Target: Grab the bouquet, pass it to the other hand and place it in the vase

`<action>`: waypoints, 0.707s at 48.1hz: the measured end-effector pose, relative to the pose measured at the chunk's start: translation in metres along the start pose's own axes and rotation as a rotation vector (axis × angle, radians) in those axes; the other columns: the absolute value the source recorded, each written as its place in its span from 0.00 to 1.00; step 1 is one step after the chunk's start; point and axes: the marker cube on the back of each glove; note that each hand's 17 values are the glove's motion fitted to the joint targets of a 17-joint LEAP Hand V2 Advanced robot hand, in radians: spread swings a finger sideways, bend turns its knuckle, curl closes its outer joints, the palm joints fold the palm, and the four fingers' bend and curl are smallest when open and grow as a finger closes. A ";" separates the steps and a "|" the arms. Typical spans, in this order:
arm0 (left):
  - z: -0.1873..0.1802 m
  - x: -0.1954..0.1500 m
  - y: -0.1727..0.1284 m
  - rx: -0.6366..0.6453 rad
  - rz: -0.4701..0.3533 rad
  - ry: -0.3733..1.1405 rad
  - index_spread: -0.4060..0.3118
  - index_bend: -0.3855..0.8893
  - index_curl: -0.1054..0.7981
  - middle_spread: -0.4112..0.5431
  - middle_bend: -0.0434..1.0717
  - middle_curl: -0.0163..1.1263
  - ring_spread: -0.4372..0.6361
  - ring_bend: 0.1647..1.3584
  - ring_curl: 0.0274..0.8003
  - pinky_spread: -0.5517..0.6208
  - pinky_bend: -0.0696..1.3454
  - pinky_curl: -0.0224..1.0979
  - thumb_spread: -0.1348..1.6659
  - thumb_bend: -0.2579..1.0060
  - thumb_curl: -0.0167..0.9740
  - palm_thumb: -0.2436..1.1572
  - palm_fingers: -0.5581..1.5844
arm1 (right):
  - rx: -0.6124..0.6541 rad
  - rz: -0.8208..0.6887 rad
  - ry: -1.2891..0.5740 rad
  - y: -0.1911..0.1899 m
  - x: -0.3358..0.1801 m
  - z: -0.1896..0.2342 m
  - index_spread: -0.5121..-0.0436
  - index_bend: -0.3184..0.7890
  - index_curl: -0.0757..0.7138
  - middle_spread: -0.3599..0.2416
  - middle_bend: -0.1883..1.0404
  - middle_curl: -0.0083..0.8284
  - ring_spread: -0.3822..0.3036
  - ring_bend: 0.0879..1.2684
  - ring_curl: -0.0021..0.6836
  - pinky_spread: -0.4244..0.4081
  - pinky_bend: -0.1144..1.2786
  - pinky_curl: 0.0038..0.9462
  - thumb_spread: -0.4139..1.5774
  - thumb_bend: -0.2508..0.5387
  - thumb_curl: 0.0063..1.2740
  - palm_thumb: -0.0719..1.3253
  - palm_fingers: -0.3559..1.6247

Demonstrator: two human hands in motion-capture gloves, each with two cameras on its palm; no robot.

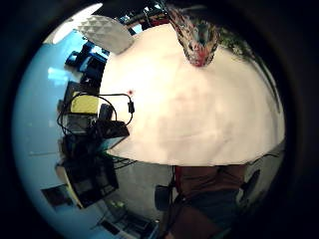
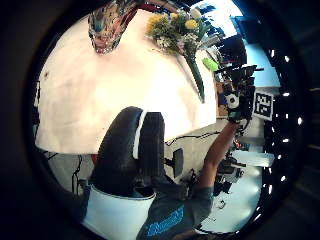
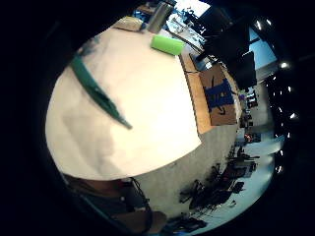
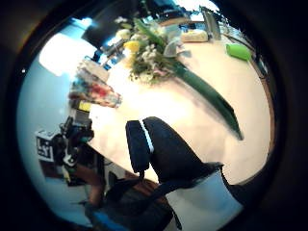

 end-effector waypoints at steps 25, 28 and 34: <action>0.009 0.000 0.000 -0.037 0.002 0.015 0.43 0.41 0.43 0.52 0.21 0.31 0.80 0.34 0.30 0.92 0.28 0.31 0.69 0.19 0.31 0.27 0.31 | -0.220 0.085 -0.103 -0.044 0.043 0.122 0.31 0.37 0.28 0.78 0.31 0.38 0.90 0.18 0.38 0.93 0.52 0.38 0.73 0.28 0.21 0.25 0.13; 0.010 0.000 0.001 -0.040 0.003 0.013 0.43 0.42 0.43 0.52 0.21 0.31 0.80 0.34 0.30 0.92 0.28 0.31 0.69 0.19 0.31 0.27 0.31 | -0.250 0.092 -0.107 -0.044 0.044 0.136 0.33 0.36 0.28 0.77 0.31 0.38 0.90 0.18 0.38 0.94 0.52 0.38 0.73 0.29 0.21 0.26 0.14; 0.012 -0.001 0.000 -0.045 -0.004 0.012 0.43 0.42 0.43 0.52 0.21 0.31 0.80 0.34 0.30 0.92 0.28 0.31 0.69 0.19 0.31 0.27 0.31 | -0.321 0.070 -0.153 -0.020 0.034 0.128 0.35 0.35 0.26 0.76 0.32 0.39 0.90 0.18 0.39 0.92 0.55 0.39 0.74 0.32 0.22 0.31 0.15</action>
